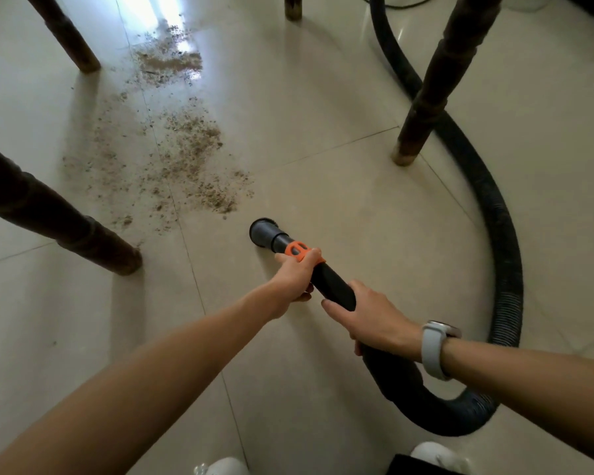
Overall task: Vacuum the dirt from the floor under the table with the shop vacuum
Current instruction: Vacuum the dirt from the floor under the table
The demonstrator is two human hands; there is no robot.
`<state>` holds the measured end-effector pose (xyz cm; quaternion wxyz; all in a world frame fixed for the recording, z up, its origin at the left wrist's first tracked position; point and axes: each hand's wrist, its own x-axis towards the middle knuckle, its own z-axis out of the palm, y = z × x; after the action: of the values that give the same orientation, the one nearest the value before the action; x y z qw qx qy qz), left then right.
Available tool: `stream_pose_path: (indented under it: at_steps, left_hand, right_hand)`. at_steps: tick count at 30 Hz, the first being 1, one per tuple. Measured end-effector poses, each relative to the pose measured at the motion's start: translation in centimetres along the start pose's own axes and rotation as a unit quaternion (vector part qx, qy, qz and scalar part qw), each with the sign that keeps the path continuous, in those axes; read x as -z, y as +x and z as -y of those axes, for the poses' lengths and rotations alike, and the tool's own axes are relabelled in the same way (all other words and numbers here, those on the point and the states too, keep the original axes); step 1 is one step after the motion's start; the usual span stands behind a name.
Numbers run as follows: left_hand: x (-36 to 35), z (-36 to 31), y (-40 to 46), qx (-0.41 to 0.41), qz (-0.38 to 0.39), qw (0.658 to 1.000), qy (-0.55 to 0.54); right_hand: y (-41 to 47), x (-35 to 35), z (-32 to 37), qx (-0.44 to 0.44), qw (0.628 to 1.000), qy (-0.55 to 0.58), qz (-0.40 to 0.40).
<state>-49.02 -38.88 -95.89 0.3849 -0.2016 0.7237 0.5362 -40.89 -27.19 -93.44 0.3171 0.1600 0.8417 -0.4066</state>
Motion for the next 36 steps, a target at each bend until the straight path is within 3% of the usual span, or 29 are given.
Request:
stream_pose_path:
  at_steps: [7,13,19,25,36]
  left_hand:
    - [0.9,-0.5,1.5,0.003,-0.05,0.998,0.025]
    - [4.6,-0.7,2.6,0.013,-0.078,0.995,0.055]
    - [4.7,0.1,2.5,0.023,-0.103,0.994,-0.005]
    - [-0.4,-1.2,2.3,0.012,-0.058,0.998,0.014]
    - [-13.1,-5.0,1.1,-0.061,0.103,0.986,0.114]
  right_hand:
    - [1.8,-0.4,0.8,0.029,0.998,0.051,0.022]
    - [3.4,-2.3,3.1,0.046,0.999,0.003,0.002]
    - [2.9,-2.4,3.5,0.044,0.998,0.02,0.029]
    - [1.2,0.7,0.2,0.012,0.999,-0.029,-0.031]
    - [-2.2,6.8,-7.9,-0.106,0.979,0.022,-0.17]
